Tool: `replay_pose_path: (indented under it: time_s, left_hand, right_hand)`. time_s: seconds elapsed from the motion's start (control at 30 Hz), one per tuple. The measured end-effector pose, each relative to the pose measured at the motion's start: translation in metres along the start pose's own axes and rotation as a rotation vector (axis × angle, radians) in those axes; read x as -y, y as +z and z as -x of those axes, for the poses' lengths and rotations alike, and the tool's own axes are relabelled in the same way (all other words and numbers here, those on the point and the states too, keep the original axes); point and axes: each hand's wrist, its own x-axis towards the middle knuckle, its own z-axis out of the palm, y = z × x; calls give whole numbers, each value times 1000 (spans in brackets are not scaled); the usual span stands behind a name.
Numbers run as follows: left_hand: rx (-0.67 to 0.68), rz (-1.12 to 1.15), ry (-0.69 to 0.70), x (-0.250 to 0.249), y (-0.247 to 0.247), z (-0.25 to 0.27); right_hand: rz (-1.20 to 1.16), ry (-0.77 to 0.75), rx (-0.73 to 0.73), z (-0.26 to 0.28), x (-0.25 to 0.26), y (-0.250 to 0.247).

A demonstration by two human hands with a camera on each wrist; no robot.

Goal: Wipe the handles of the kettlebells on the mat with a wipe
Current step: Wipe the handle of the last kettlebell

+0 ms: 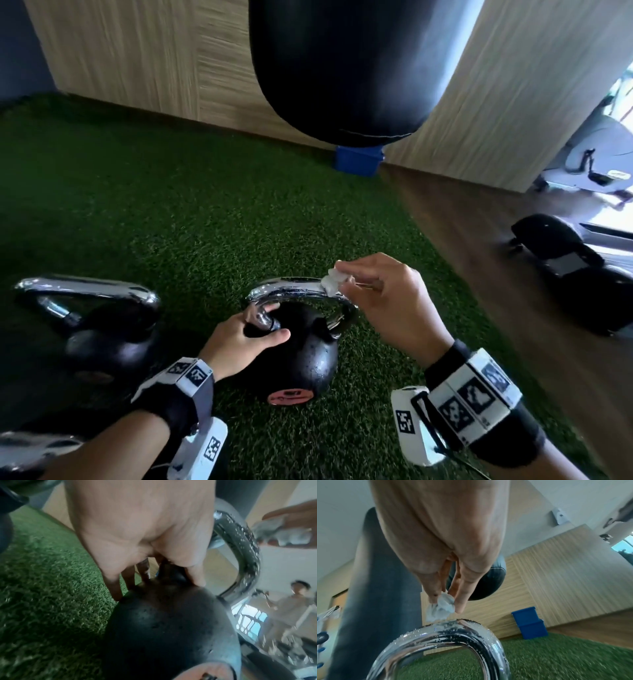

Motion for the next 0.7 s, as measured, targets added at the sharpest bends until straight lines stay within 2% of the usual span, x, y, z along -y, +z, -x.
replay_pose_path:
  time_s: [0.13, 0.23, 0.43, 0.57, 0.7]
  left_hand:
    - [-42, 34, -27, 0, 4, 0]
    - [-51, 57, -38, 3, 7, 1]
    - [-46, 99, -72, 3, 6, 1]
    - [-66, 112, -54, 5, 9, 1]
    - [-59, 108, -44, 7, 10, 3]
  right_hand:
    - [112, -164, 24, -6, 3, 11]
    - [151, -213, 70, -13, 9, 17]
    - [202, -143, 107, -18, 10, 18]
    - [176, -9, -7, -11, -1, 7]
    - [184, -56, 25, -7, -2, 15]
